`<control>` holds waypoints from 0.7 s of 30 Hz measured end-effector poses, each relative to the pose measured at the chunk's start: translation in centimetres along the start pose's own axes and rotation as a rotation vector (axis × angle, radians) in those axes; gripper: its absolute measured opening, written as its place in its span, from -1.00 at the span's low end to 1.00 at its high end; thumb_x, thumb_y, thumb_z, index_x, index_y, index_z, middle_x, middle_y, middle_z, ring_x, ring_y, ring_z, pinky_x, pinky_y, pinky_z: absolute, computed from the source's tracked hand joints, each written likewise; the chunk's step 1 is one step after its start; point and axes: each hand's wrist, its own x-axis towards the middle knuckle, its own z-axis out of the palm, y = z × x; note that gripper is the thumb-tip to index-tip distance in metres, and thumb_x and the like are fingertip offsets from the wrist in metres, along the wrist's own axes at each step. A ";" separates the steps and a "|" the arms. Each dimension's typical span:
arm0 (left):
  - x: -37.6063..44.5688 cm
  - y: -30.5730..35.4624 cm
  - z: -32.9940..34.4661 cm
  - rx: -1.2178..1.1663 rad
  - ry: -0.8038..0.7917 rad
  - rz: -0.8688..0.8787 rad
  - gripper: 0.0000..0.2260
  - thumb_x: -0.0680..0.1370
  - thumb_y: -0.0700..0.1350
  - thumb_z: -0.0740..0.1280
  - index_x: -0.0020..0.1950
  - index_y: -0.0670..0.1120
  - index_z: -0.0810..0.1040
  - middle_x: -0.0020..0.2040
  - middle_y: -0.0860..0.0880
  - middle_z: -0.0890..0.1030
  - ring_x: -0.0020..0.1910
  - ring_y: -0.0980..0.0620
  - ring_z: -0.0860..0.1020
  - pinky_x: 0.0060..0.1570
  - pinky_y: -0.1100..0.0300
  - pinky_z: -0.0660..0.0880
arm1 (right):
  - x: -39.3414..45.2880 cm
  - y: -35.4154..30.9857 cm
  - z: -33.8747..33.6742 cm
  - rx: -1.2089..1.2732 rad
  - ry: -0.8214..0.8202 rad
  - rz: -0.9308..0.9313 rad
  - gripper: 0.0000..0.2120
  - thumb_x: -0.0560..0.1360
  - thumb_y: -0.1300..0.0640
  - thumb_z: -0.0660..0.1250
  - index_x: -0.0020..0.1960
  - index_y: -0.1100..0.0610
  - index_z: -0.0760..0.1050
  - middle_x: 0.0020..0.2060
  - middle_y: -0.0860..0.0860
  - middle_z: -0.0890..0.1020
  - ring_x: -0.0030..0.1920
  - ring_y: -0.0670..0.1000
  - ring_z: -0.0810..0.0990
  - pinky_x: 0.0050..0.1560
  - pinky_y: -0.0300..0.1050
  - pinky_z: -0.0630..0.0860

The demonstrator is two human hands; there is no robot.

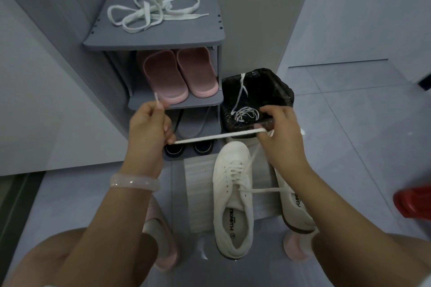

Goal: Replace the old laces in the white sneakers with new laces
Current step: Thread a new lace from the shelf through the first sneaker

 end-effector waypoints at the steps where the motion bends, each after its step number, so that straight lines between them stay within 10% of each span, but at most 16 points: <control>1: 0.1 -0.6 0.1 0.143 -0.015 0.045 -0.77 0.62 -0.22 0.09 -0.17 -0.06 0.45 -0.54 0.07 0.36 -0.65 0.19 0.25 -0.60 0.34 0.29 | 0.2 0.6 0.1 -0.058 -0.092 0.018 -0.59 0.44 0.22 0.38 0.27 0.13 0.43 0.19 0.09 0.41 0.07 0.05 0.50 0.12 -0.28 0.44; 3: 0.1 -2.1 0.2 0.536 -0.110 0.207 -0.81 0.59 -0.23 0.19 -0.14 -0.12 0.56 -0.44 0.04 0.45 -0.59 0.21 0.36 -0.53 0.43 0.31 | -0.2 0.9 0.2 -0.199 -0.316 0.038 -0.45 0.42 0.14 0.41 0.37 0.09 0.33 0.29 0.12 0.33 0.24 0.13 0.42 0.26 0.04 0.40; 8: -0.8 -7.3 0.5 1.187 -0.596 0.276 -0.81 0.55 -0.15 0.27 0.00 -0.16 0.66 -0.05 -0.03 0.66 -0.09 0.06 0.56 -0.13 0.32 0.33 | -4.1 0.0 1.5 -0.355 -0.563 -0.239 -0.82 0.55 0.09 0.20 0.07 0.12 0.51 0.04 0.04 0.50 0.04 0.06 0.51 0.00 -0.08 0.45; 21: -3.1 -9.6 1.3 1.527 -0.730 0.535 -0.77 0.56 -0.13 0.15 0.04 0.01 0.59 0.02 0.03 0.56 0.03 0.00 0.52 -0.19 0.21 0.29 | -6.8 2.4 3.8 -0.371 -0.696 -0.059 -0.71 0.57 0.06 0.10 0.10 0.07 0.57 -0.01 0.07 0.62 -0.03 0.09 0.58 -0.19 -0.18 0.36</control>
